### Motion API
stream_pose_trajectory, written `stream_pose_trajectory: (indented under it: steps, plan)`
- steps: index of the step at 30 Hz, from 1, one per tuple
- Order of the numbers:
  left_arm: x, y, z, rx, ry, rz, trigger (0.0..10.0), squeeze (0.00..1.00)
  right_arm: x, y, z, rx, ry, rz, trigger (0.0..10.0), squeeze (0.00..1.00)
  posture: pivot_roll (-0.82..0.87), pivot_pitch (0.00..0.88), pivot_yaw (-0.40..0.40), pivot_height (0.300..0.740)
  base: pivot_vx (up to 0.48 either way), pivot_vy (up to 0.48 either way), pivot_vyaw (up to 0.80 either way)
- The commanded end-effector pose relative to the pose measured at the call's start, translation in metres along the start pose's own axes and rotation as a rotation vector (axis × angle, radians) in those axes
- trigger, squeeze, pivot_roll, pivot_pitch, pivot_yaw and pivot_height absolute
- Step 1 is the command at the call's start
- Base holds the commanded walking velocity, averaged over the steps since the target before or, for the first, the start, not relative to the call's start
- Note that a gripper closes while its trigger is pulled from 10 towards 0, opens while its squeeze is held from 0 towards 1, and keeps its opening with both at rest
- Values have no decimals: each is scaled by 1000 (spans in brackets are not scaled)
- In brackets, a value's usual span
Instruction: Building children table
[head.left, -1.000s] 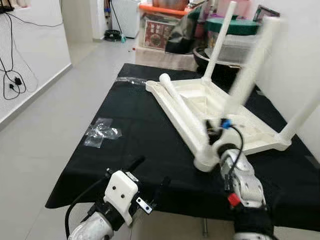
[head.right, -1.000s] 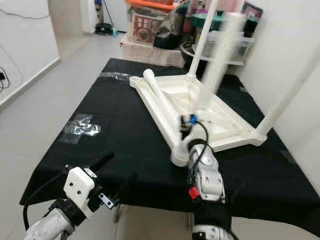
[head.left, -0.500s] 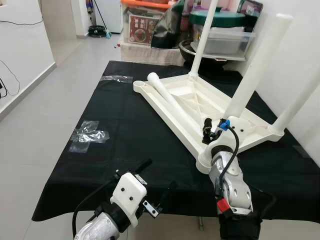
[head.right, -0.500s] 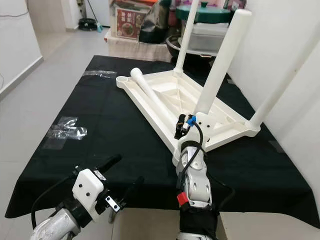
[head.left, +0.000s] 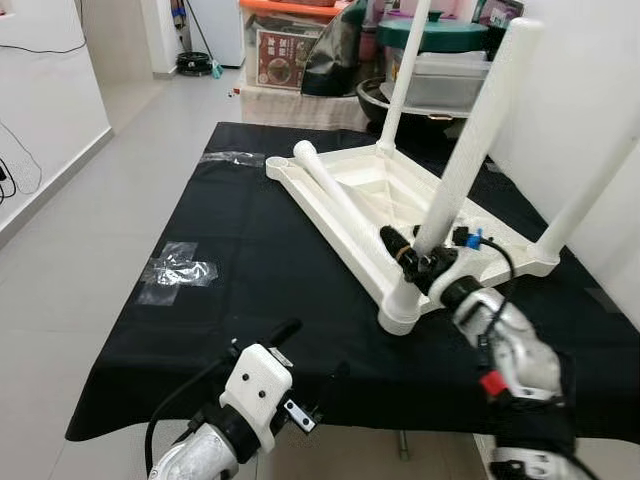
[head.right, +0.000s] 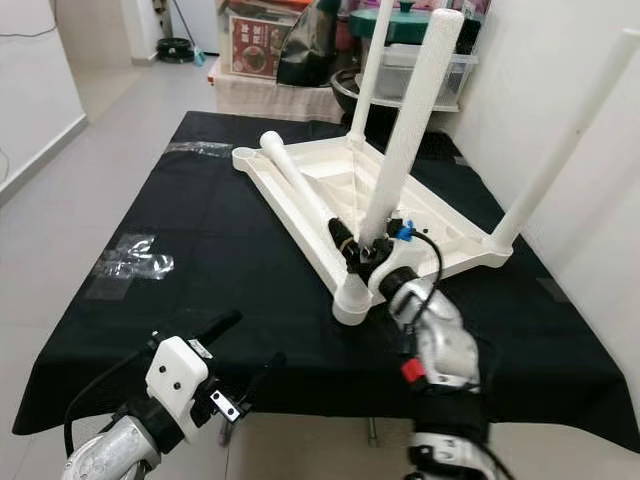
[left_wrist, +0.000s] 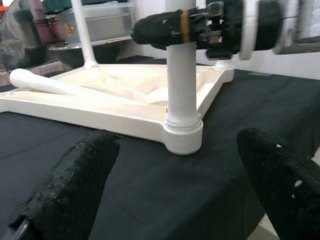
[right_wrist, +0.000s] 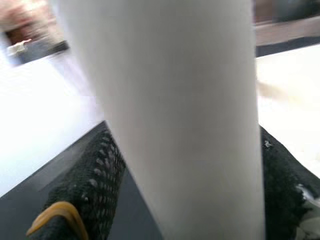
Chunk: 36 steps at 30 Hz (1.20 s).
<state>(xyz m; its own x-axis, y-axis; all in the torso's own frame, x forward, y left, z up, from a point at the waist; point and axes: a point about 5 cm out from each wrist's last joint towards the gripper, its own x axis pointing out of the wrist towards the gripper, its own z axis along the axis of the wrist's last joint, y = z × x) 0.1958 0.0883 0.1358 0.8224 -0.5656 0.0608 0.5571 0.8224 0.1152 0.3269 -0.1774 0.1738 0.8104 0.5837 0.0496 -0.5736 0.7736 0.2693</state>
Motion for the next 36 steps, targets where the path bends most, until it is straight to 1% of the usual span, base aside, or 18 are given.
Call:
stream_pose_trajectory:
  steps: [1,2,3,4,7,11,15,16,17,19,20,22,25,26,28,30,33,36]
  plan:
    - [0,-1,-5,-16,26,4,10000,0,3,20,-4,-17,59,240,10000,0,93,0,-107,740,0,0,0]
    - [0,-1,-5,-16,26,4,10000,0,3,20,-4,-17,59,240,10000,0,93,0,-107,740,0,0,0]
    - [1,-1,-4,-18,26,1,10000,0,1,27,-4,-49,101,375,10000,0,97,0,-110,740,0,0,0]
    - [1,-1,-4,-18,26,1,10000,0,1,27,-4,-49,101,375,10000,0,97,0,-110,740,0,0,0]
    - [1,-2,-4,-21,25,-7,10000,0,9,33,-5,-105,143,504,10000,0,110,0,-113,740,0,0,0]
    - [0,-2,-4,-20,27,-12,10000,0,31,33,-7,-149,140,444,10000,0,114,0,-113,740,0,0,0]
    - [0,-1,-4,-19,27,-12,10000,0,34,33,-7,-150,137,435,10000,0,114,0,-113,740,0,0,0]
    - [-1,-1,-4,-19,29,-11,10000,0,37,33,-10,-164,121,381,0,0,114,0,-109,740,0,0,0]
    - [-1,-1,-5,-19,31,-12,10000,0,38,31,-12,-160,95,297,0,0,112,0,-108,740,0,0,0]
    - [-1,-1,-5,-19,32,-12,10000,0,38,30,-13,-147,84,268,0,0,112,0,-108,740,0,0,0]
    - [0,-1,-6,-18,33,-13,10000,0,36,22,-11,-137,45,147,0,0,112,0,-114,740,0,0,0]
    - [0,-1,-6,-18,33,-12,10000,0,35,19,-10,-137,34,107,0,0,112,0,-114,740,0,0,0]
    - [1,0,-6,-18,34,-13,10000,0,27,2,-9,-128,-19,-192,0,0,106,0,-110,740,0,0,0]
    - [0,-1,-6,-18,37,-16,10000,0,14,-9,-10,-130,-57,-441,0,0,98,0,-104,740,0,0,0]
    - [0,-1,-6,-19,37,-18,10000,0,1,-16,-13,-121,-81,-652,0,0,98,0,-104,740,0,0,0]
    - [0,-1,-6,-19,37,-18,10000,0,-2,-17,-15,-109,-83,-699,0,0,99,0,-108,740,0,0,0]
    - [0,-1,-6,-19,38,-20,10000,0,-17,-6,-18,-77,-158,-919,0,0,101,0,-100,740,0,0,0]
    - [0,-1,-7,-18,40,-20,10000,0,-19,2,-22,-73,-157,-985,0,0,101,0,-101,740,0,0,0]
